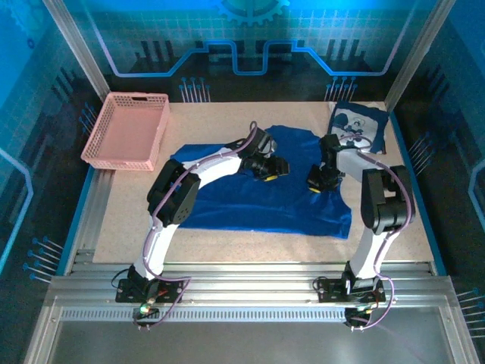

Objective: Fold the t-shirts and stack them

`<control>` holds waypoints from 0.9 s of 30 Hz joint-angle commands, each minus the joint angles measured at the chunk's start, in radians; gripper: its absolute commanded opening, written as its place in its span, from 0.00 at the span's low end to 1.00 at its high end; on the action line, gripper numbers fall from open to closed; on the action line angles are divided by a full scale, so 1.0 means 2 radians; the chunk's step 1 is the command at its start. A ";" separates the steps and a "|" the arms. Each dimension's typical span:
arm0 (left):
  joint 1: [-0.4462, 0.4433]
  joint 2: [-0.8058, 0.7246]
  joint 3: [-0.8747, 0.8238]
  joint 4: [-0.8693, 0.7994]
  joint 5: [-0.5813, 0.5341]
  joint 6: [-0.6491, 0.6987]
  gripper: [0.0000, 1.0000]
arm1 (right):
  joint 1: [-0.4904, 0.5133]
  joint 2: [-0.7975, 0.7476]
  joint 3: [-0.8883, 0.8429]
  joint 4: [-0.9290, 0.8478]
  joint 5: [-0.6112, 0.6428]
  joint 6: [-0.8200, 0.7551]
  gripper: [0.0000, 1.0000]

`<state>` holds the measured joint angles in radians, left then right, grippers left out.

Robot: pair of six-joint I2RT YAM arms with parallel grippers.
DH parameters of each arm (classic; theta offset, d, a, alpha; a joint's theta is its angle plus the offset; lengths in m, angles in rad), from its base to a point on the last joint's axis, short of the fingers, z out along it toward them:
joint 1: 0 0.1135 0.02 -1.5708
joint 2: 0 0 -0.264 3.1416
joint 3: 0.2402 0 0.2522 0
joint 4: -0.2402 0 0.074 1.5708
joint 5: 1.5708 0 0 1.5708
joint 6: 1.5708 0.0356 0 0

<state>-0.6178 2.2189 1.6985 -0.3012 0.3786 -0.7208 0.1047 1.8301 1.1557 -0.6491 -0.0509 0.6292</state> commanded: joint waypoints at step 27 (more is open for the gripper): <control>-0.061 0.024 0.027 0.021 0.037 -0.049 0.51 | 0.009 -0.227 -0.240 0.121 0.031 0.045 0.00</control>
<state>-0.7204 2.2410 1.7206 -0.2626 0.4175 -0.8116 0.1066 1.4075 0.7017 -0.3855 0.0189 0.7071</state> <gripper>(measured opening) 0.510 0.064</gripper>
